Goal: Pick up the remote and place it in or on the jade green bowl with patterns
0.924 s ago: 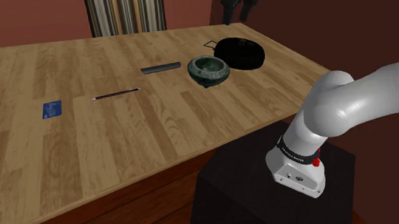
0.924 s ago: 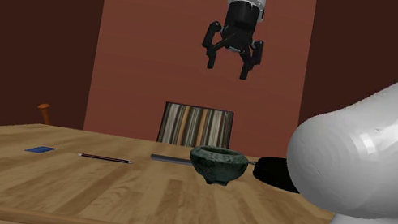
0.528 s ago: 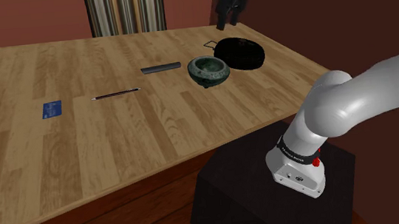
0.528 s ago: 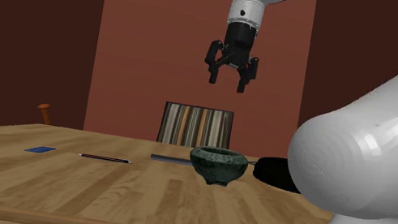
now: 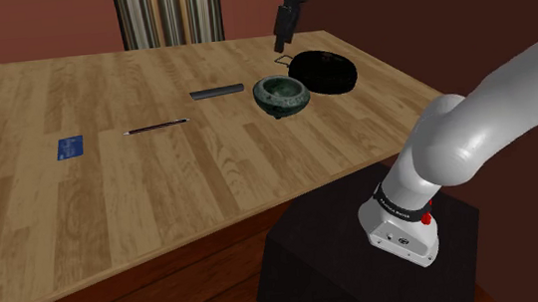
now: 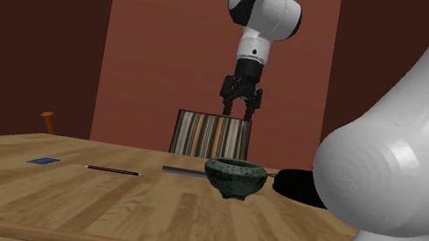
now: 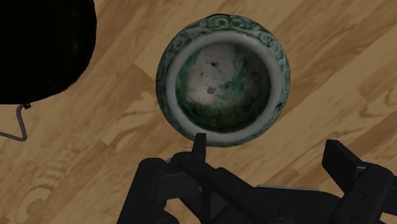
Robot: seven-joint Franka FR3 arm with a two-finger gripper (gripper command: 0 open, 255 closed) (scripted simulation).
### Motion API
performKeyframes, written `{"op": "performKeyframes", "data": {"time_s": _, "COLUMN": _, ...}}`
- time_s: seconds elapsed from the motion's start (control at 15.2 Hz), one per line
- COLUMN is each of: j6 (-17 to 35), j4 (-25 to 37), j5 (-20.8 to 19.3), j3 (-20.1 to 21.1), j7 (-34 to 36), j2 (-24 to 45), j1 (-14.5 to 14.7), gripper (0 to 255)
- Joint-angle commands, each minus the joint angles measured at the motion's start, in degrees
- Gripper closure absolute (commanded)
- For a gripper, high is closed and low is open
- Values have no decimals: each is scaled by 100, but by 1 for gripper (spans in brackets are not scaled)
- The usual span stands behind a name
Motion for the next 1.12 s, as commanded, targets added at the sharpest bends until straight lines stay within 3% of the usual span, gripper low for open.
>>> {"op": "performKeyframes", "data": {"time_s": 0.0, "j6": 203, "j4": 154, "j5": 3, "j3": -138, "j7": -497, "j2": 420, "j1": 70, "gripper": 0}}
{"op": "performKeyframes", "data": {"time_s": 0.53, "j6": 670, "j4": 1273, "j5": 264, "j3": -430, "j7": -2316, "j2": 2286, "j1": 244, "gripper": 0}}
{"op": "performKeyframes", "data": {"time_s": 1.06, "j6": 737, "j4": 2848, "j5": 529, "j3": -275, "j7": -3838, "j2": 4172, "j1": 176, "gripper": 0}}
